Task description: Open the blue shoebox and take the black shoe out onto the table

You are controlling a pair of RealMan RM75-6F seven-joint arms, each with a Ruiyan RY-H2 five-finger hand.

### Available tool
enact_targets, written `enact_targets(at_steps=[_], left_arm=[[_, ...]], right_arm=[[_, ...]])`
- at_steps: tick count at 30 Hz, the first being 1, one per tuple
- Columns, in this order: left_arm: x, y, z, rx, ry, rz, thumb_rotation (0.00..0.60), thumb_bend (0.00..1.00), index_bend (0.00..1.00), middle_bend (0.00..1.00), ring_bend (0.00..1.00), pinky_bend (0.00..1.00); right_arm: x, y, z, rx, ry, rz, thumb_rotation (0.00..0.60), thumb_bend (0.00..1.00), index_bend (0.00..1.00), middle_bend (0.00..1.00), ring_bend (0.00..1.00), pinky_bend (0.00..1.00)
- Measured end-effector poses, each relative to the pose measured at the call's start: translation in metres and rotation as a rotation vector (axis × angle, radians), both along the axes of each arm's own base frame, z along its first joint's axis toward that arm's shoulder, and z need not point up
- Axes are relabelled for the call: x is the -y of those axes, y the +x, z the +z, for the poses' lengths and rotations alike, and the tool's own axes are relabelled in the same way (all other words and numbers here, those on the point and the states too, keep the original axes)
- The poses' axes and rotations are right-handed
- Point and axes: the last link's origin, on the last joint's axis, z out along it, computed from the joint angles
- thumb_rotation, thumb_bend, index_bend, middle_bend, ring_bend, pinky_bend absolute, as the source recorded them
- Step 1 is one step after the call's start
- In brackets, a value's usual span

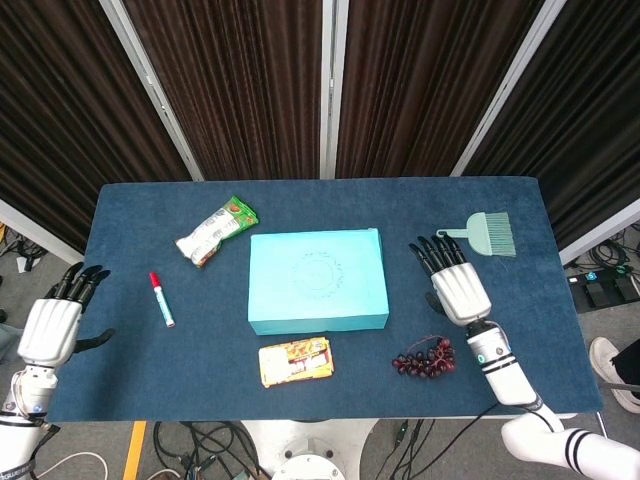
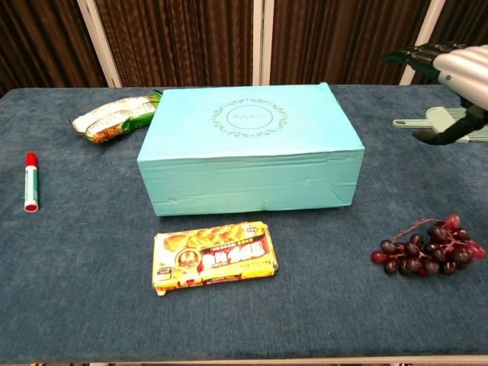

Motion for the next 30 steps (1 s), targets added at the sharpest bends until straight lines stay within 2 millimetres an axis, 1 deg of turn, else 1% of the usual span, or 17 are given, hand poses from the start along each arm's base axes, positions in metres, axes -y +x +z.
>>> enact_targets(at_steps=[3, 7, 11, 16, 22, 27, 30], left_arm=[[0.000, -0.002, 0.000, 0.004, -0.001, 0.005, 0.600, 0.11, 0.15, 0.13, 0.06, 0.32], [0.000, -0.005, 0.000, 0.002, 0.003, 0.008, 0.600, 0.11, 0.15, 0.13, 0.06, 0.32], [0.000, -0.006, 0.000, 0.002, 0.005, 0.010, 0.600, 0.11, 0.15, 0.13, 0.06, 0.32], [0.000, -0.009, 0.002, -0.002, 0.007, 0.014, 0.600, 0.11, 0.15, 0.13, 0.06, 0.32], [0.001, -0.011, 0.003, -0.003, 0.009, 0.020, 0.600, 0.11, 0.15, 0.13, 0.06, 0.32], [0.001, -0.011, 0.002, -0.002, 0.007, 0.019, 0.600, 0.11, 0.15, 0.13, 0.06, 0.32], [0.001, -0.011, 0.002, -0.002, 0.003, 0.016, 0.600, 0.11, 0.15, 0.13, 0.06, 0.32]], right_arm=[[0.007, 0.004, -0.010, -0.024, -0.024, 0.016, 0.600, 0.15, 0.00, 0.03, 0.00, 0.00], [0.015, 0.014, -0.025, -0.031, -0.028, 0.034, 0.600, 0.11, 0.00, 0.02, 0.00, 0.00], [0.017, 0.024, -0.038, -0.008, -0.020, 0.061, 0.600, 0.07, 0.00, 0.02, 0.00, 0.00], [0.017, 0.034, -0.054, 0.007, 0.002, 0.099, 0.600, 0.06, 0.00, 0.02, 0.00, 0.00], [0.017, 0.041, -0.065, 0.021, 0.032, 0.119, 0.600, 0.04, 0.00, 0.02, 0.00, 0.00], [0.015, 0.047, -0.069, 0.039, 0.060, 0.132, 0.600, 0.02, 0.00, 0.03, 0.00, 0.00], [0.010, 0.049, -0.071, 0.051, 0.088, 0.143, 0.600, 0.01, 0.00, 0.03, 0.00, 0.00]])
